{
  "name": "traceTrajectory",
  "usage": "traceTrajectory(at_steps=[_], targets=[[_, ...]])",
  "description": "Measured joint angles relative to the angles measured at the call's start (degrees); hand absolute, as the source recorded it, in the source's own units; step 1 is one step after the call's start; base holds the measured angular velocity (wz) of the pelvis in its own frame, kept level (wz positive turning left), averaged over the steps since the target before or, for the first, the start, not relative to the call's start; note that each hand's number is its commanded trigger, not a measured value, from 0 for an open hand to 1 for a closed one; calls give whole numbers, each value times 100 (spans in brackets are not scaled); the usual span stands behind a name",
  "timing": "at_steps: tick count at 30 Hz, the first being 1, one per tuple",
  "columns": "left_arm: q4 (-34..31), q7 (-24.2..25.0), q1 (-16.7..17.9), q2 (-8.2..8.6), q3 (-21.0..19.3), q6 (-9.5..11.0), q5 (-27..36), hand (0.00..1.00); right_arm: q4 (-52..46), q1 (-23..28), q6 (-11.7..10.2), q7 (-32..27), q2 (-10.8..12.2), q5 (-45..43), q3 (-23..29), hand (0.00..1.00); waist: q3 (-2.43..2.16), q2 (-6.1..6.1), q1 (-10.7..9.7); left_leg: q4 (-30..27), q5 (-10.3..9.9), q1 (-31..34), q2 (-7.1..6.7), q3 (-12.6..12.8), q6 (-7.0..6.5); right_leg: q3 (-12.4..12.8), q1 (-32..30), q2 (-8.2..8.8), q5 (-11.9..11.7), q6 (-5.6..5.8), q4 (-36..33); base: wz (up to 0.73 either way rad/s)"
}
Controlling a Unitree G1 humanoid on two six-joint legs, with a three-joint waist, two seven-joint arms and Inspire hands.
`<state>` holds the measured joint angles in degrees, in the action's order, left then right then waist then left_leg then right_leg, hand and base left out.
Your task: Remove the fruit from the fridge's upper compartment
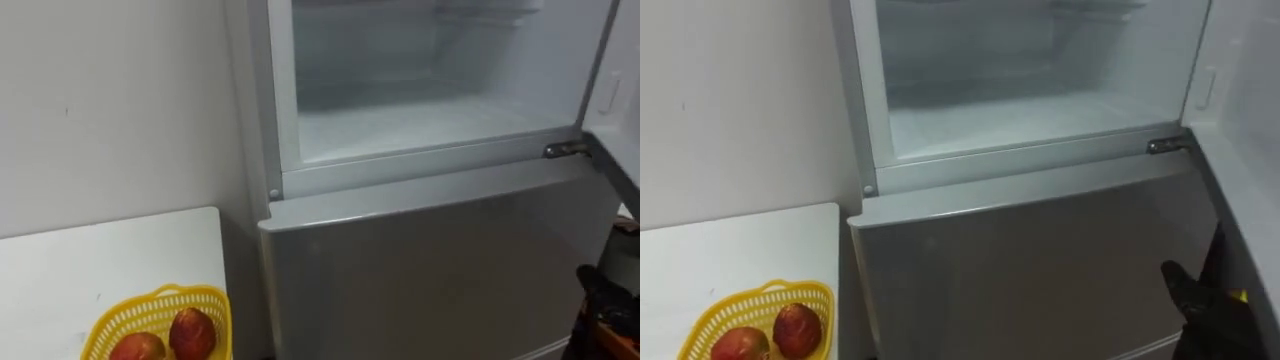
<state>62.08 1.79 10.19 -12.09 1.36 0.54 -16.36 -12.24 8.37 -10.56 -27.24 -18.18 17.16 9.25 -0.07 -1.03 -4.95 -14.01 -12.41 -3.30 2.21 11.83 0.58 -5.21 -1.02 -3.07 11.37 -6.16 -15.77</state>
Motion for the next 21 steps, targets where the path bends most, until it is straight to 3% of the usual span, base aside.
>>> traceTrajectory(at_steps=[11, 16, 21], targets=[[228, 3, -124, -57, 79, 201, 121, 0, -488, 1, 72, 134, 3, -881, -563, 0, 26, -68, 72, 55, 10, -39, 7, 33, 7, -42, 49, -1, -12, -40, 52, 2], [227, -1, -143, -147, 172, 201, 121, 0, -694, -63, 16, 430, -11, -1092, -579, 0, 2, -172, 109, 47, 10, -45, 19, 9, 7, -143, 151, -1, -25, -46, 188, 11], [227, -41, -206, -184, 243, 201, 127, 0, -682, -69, -55, 886, -14, -1122, -709, 0, 26, -194, 228, 55, 8, -44, 20, 9, 5, -201, 228, 7, -70, -21, 314, 6]])
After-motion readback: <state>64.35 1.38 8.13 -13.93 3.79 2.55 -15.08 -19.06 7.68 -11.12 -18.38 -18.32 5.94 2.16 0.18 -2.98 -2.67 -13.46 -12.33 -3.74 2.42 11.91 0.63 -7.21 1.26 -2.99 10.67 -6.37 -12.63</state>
